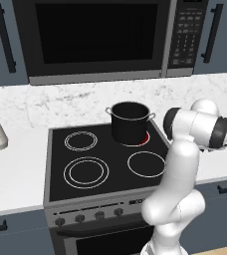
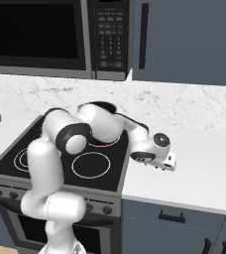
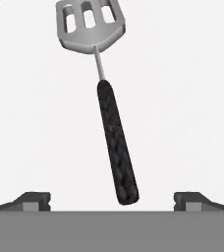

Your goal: Put the avocado and avocado in the pot. Retrieve the spatula and lightly stir the vegetables in the pot.

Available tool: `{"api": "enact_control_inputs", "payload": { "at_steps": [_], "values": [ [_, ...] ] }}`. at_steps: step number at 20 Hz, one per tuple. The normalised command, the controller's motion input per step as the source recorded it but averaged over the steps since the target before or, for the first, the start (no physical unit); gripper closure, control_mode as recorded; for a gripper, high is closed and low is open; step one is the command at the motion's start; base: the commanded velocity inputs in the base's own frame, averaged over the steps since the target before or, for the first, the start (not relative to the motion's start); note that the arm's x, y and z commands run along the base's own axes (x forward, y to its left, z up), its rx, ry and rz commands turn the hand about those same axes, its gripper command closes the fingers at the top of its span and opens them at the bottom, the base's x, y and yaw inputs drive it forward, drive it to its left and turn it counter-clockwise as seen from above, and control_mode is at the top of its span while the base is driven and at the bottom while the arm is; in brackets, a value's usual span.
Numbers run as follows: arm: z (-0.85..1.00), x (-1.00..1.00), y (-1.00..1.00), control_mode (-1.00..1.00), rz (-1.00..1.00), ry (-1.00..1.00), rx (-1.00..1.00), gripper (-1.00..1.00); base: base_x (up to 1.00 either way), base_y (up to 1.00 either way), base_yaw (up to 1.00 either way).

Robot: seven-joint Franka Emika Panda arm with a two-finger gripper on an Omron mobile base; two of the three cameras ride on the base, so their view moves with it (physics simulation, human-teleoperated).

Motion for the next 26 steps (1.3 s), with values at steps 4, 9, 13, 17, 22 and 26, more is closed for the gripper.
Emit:
{"api": "enact_control_inputs", "payload": {
  "at_steps": [4,9,13,17,22,26],
  "values": [
    [-0.16,0.24,-0.19,-1.00,0.09,0.05,0.00,-1.00,0.00,0.00,0.00],
    [-0.24,0.39,-0.03,-1.00,0.07,0.08,0.00,-1.00,0.00,0.00,0.00],
    [-0.33,0.30,0.01,-1.00,0.05,0.05,-0.02,-1.00,0.00,0.00,0.00],
    [-0.41,0.07,0.31,-1.00,0.00,0.00,-0.09,-1.00,0.00,0.00,0.00],
    [-0.24,0.01,0.49,-1.00,0.01,0.00,-0.13,-1.00,0.00,0.00,0.00],
    [-0.28,0.05,0.41,-1.00,0.04,0.00,-0.13,-1.00,0.00,0.00,0.00]
  ]
}}
